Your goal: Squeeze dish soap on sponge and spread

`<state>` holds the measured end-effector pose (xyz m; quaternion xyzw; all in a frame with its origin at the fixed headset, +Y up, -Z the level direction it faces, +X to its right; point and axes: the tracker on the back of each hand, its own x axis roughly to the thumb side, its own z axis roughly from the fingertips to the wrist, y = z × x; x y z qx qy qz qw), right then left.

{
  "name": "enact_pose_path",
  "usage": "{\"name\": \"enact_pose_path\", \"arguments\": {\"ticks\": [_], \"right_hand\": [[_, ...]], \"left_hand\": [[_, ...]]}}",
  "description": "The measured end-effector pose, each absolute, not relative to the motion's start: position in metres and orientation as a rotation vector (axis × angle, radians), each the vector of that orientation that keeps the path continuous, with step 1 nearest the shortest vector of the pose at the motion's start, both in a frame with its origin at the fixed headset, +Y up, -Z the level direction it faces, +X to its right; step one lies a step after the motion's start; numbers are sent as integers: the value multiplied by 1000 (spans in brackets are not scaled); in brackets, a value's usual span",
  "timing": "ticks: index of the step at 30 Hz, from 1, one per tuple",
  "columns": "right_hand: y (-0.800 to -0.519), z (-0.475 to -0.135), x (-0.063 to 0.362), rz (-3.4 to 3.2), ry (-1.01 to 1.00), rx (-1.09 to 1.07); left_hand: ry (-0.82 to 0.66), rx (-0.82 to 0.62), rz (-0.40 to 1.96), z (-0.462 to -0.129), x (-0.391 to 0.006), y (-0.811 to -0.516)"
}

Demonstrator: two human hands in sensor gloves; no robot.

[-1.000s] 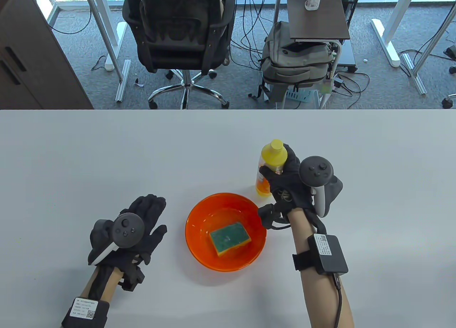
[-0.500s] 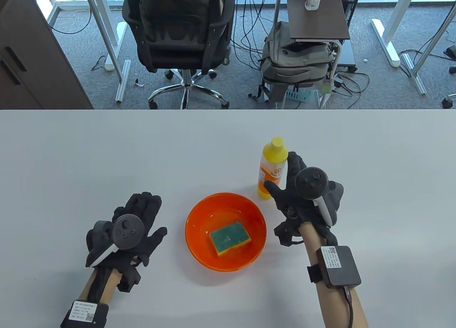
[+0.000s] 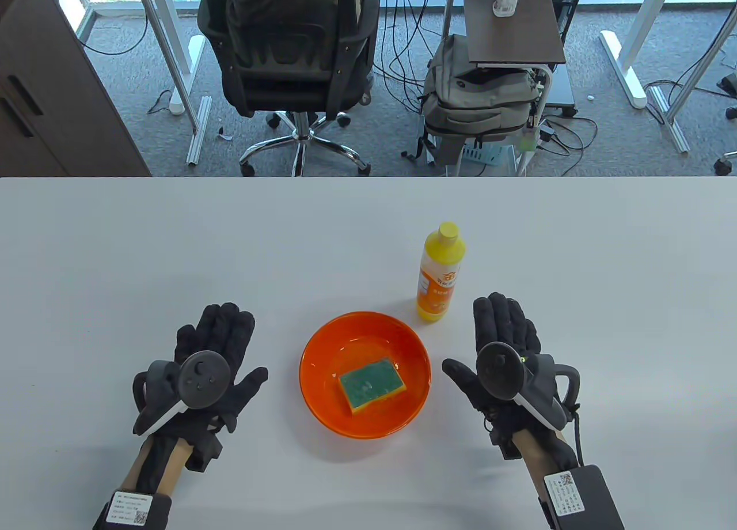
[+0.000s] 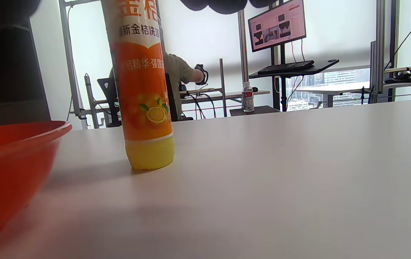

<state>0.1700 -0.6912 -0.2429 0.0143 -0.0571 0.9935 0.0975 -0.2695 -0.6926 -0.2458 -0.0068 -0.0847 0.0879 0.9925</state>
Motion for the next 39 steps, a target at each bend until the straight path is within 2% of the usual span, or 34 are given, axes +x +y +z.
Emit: {"name": "enact_pose_path", "arguments": {"ticks": [10,39], "right_hand": [[-693,-231,180,3045,-132,76],[-694,-233,185,3104,-109,40]], "left_hand": [[-153,35,129,-245,-265,-692],[-168,26,99,-242,-260,-693]]}}
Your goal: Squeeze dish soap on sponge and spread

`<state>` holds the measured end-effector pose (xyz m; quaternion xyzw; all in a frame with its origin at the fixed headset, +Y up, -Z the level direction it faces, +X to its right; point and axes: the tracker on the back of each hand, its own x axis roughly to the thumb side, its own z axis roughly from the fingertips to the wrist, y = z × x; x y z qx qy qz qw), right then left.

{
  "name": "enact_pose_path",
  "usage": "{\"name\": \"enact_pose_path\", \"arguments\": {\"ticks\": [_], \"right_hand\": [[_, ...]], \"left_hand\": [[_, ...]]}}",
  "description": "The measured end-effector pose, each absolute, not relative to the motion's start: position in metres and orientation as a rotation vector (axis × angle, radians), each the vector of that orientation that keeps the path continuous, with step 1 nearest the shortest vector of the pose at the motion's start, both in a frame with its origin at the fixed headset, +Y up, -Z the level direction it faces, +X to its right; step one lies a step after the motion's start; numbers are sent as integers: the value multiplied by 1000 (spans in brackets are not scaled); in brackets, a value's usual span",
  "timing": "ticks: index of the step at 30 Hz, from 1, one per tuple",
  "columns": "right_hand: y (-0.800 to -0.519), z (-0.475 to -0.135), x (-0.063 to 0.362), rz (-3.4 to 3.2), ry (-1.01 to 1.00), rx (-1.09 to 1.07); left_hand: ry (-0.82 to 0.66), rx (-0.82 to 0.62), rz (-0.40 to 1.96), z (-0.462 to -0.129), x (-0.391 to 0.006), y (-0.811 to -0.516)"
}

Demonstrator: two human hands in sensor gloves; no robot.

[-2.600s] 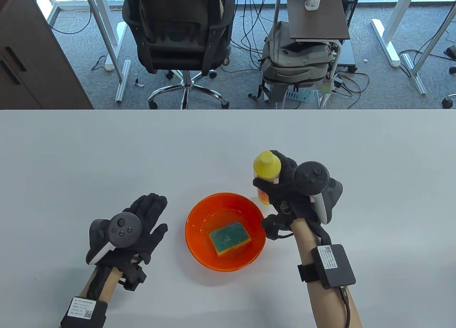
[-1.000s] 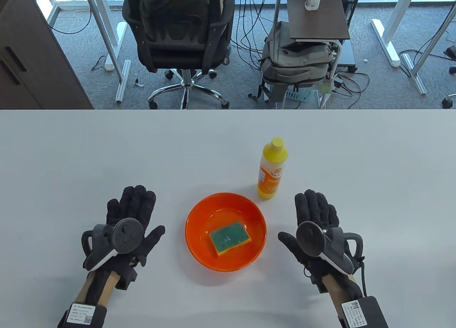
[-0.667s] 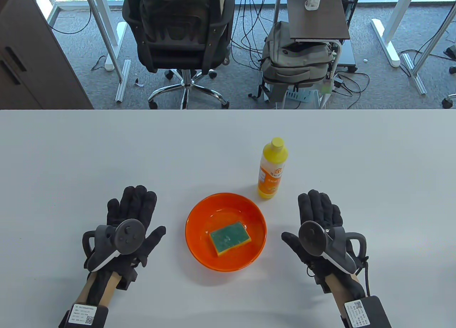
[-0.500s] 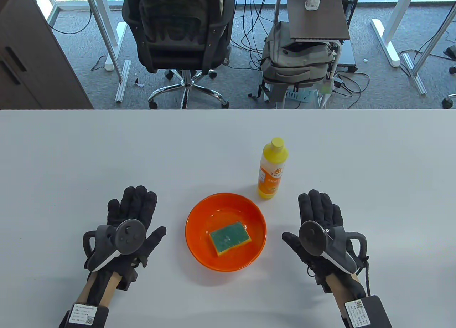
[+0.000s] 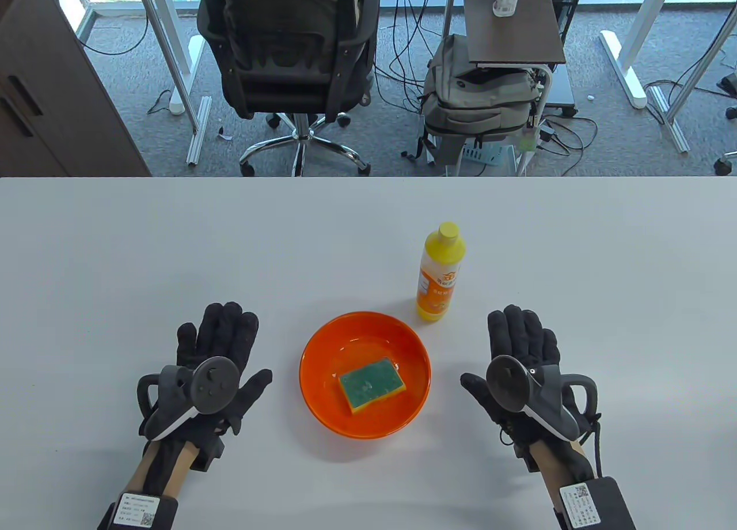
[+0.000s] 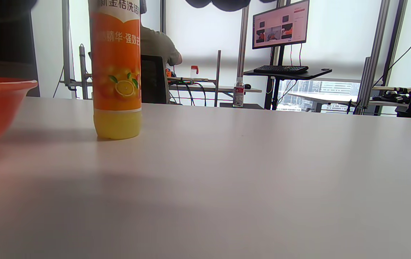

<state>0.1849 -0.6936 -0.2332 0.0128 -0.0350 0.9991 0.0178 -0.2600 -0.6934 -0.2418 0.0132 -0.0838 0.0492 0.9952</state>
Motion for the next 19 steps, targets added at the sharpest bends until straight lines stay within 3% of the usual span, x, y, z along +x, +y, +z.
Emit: {"name": "enact_pose_path", "arguments": {"ticks": [19], "right_hand": [[-695,-234,185,3113,-76,27]], "left_hand": [[-158,11,95,-241,-260,-694]]}}
